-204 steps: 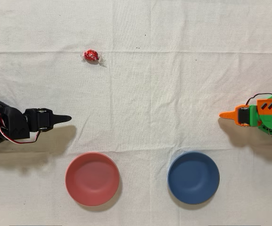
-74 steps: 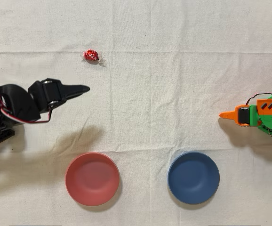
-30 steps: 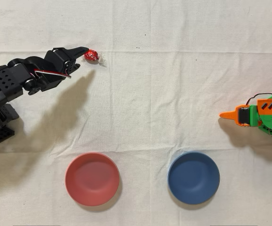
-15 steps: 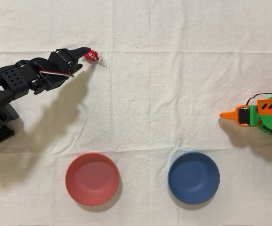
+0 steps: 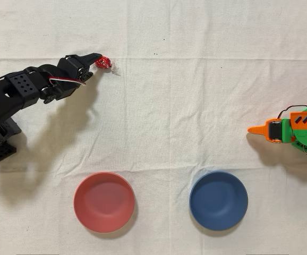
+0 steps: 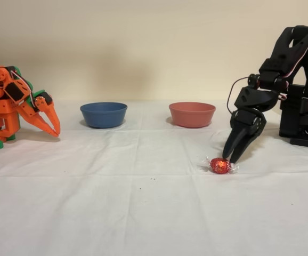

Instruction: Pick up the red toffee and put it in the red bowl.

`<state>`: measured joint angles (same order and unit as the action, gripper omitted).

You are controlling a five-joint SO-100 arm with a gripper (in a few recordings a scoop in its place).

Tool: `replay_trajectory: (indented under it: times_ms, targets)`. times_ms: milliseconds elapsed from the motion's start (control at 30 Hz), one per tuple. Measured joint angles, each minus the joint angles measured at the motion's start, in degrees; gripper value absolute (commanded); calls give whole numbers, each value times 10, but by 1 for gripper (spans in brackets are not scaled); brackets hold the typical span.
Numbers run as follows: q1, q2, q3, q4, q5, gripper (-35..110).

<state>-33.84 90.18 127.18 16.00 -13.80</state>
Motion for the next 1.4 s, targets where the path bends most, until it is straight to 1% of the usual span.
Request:
replay_trajectory:
  times_ms: [500,1100,1400]
  targets:
    - [7,-39,-31,-11,-20,26]
    - [6,-86,-83,-11,-19,23]
    - [6,-88,-86,-9,-19,24]
